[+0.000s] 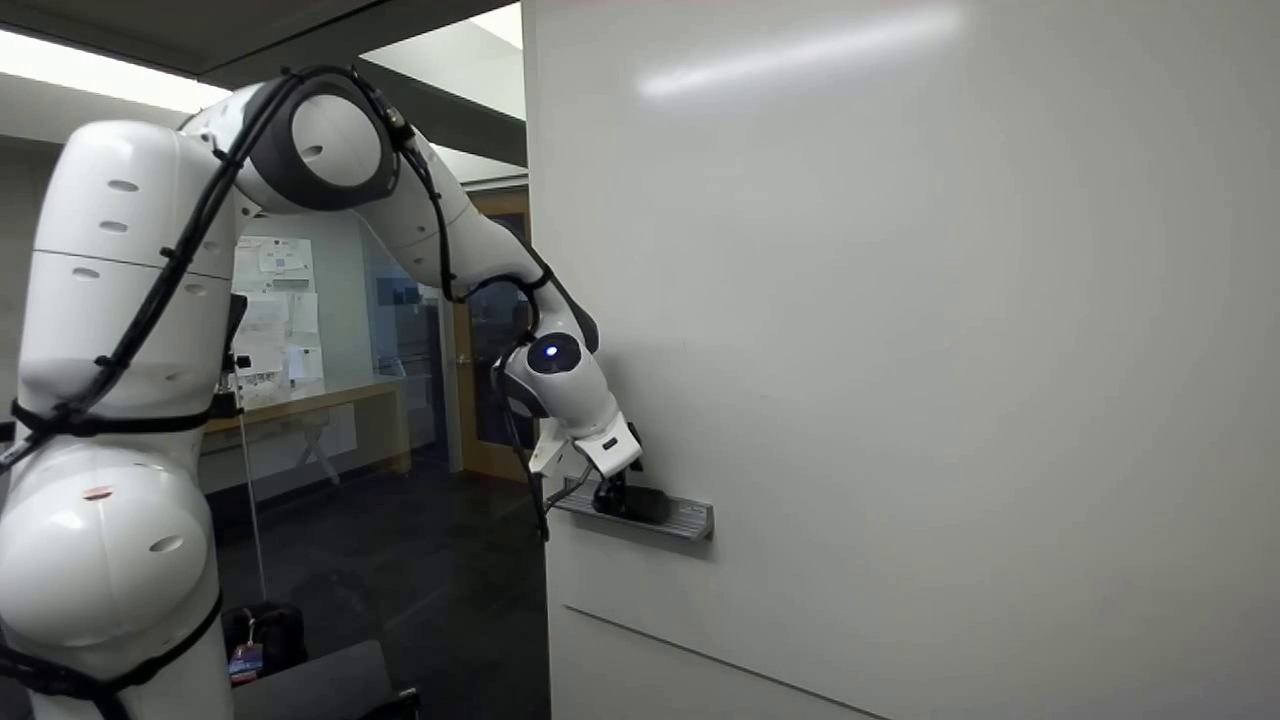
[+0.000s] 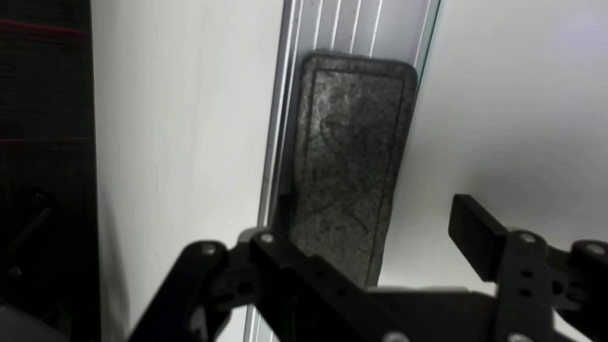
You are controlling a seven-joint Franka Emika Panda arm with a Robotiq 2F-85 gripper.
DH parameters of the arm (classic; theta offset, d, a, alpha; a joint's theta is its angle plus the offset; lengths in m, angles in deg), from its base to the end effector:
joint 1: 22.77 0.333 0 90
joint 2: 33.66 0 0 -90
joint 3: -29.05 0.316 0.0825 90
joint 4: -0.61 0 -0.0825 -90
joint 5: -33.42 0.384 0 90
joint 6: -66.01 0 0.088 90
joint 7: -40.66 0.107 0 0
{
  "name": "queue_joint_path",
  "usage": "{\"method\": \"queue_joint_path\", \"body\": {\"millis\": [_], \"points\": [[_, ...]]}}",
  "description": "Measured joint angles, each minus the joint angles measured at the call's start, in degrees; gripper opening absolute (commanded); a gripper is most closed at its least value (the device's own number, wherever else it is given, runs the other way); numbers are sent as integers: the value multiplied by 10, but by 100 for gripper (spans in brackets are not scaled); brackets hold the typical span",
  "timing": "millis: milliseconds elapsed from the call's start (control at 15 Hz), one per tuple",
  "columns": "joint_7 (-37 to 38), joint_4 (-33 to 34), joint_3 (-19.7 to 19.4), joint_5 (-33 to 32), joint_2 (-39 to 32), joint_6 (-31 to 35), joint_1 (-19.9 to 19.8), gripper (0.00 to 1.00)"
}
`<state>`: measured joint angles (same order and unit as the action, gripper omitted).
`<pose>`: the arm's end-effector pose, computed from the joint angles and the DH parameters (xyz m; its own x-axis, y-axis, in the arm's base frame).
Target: Use the duster to wipe the writing on the white board
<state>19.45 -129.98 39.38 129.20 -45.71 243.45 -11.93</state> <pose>0.5014 0.1056 0.2751 0.5665 -0.8188 0.0931 -0.6176 -0.4967 -0.6098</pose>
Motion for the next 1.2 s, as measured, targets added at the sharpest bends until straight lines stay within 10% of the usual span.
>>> {"method": "queue_joint_path", "body": {"millis": [800, 1200], "points": [[103, -145, -20, -192, 118, -29, -6, 100], [154, -206, -73, -424, 265, -262, -60, 100]]}}
